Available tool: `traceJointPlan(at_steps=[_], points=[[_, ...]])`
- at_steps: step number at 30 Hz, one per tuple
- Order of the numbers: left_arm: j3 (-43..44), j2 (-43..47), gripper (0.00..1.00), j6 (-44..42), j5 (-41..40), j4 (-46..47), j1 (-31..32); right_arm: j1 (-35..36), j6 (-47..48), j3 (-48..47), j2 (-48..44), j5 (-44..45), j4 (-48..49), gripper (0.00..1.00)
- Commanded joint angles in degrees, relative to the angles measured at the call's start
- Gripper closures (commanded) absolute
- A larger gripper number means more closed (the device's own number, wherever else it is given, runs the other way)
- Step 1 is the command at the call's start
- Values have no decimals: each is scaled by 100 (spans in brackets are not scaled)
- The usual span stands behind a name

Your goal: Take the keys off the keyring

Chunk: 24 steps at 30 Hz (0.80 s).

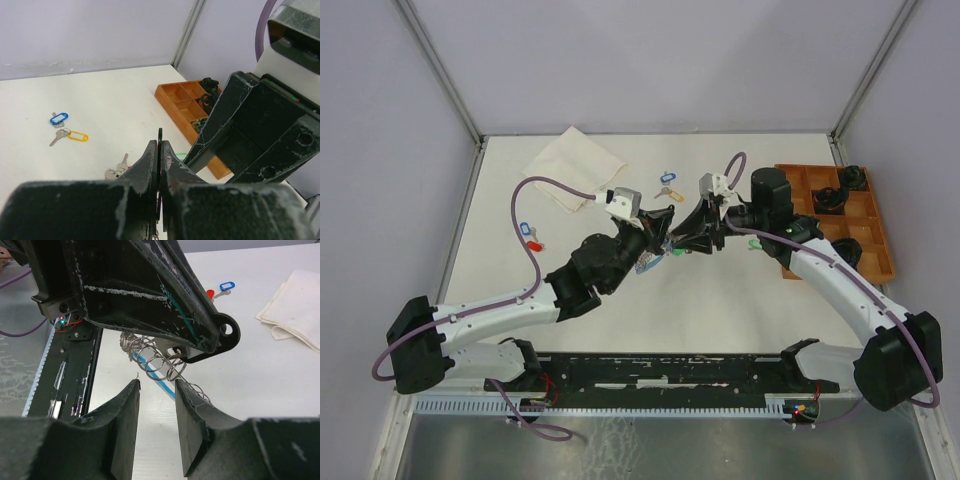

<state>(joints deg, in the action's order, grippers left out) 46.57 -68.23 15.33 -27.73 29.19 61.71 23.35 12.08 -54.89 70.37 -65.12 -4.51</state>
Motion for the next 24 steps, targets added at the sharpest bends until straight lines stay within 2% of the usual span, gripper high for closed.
traceJointPlan(at_steps=[1,9,16,20,24], points=[[305,72,97,414,-207,368,51,85,-148,122,11,266,459,58],[300,66,97,596,-204,394,65,190,-161,155,60,501,549,63],[300,68,97,693,-142,394,78,216,-169,150,19,647,589,72],[307,64,97,701,-173,381,81,222,-90,68,-26,670,424,85],[371,26,97,636,-278,232,85,222,325,-246,-45,727,-307,98]])
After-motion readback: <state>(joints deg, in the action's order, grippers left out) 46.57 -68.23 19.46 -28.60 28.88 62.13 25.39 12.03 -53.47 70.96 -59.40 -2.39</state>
